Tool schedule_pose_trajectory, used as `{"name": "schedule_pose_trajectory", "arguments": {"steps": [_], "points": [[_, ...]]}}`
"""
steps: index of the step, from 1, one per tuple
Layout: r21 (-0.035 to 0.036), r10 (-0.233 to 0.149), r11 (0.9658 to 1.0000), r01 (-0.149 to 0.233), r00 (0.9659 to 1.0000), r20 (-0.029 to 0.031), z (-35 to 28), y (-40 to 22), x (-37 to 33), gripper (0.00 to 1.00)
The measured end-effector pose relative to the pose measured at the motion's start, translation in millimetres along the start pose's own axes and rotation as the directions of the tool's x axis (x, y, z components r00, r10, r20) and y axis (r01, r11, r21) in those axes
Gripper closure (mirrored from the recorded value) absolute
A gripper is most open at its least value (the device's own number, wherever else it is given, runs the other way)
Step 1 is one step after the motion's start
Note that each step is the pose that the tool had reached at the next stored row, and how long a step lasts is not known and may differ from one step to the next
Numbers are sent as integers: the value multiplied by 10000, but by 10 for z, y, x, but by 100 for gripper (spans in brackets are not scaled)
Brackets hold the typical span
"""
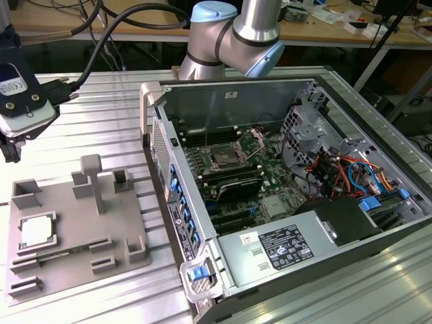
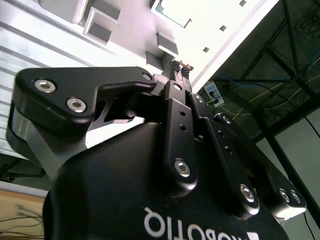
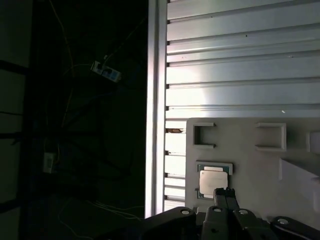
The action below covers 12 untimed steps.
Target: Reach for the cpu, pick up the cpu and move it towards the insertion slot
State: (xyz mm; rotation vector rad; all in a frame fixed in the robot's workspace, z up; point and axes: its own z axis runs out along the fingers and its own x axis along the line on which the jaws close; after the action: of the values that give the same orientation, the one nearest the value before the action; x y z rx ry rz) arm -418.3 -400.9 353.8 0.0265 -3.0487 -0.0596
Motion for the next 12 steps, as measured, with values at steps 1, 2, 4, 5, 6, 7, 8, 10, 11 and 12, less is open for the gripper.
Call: {"name": "schedule_pose_trajectory", "arguments": {"steps": [1,2,4,5,6,7,8,10,11,12], "points": [[1,0,10000,0,10000,1,1,1,24,89],[0,0,10000,0,10000,3,3,1,36,89],[0,-2,10000,2,10000,5,4,0,43,89],[0,-2,10000,2,10000,5,4,0,44,89],[0,-1,10000,1,10000,5,4,1,45,89],[0,-1,10000,1,10000,4,4,1,48,89],[0,0,10000,0,10000,5,5,1,51,89],[0,0,10000,0,10000,5,5,1,51,89],[0,0,10000,0,10000,5,5,1,51,89],[1,0,10000,0,10000,5,4,1,52,89]]}}
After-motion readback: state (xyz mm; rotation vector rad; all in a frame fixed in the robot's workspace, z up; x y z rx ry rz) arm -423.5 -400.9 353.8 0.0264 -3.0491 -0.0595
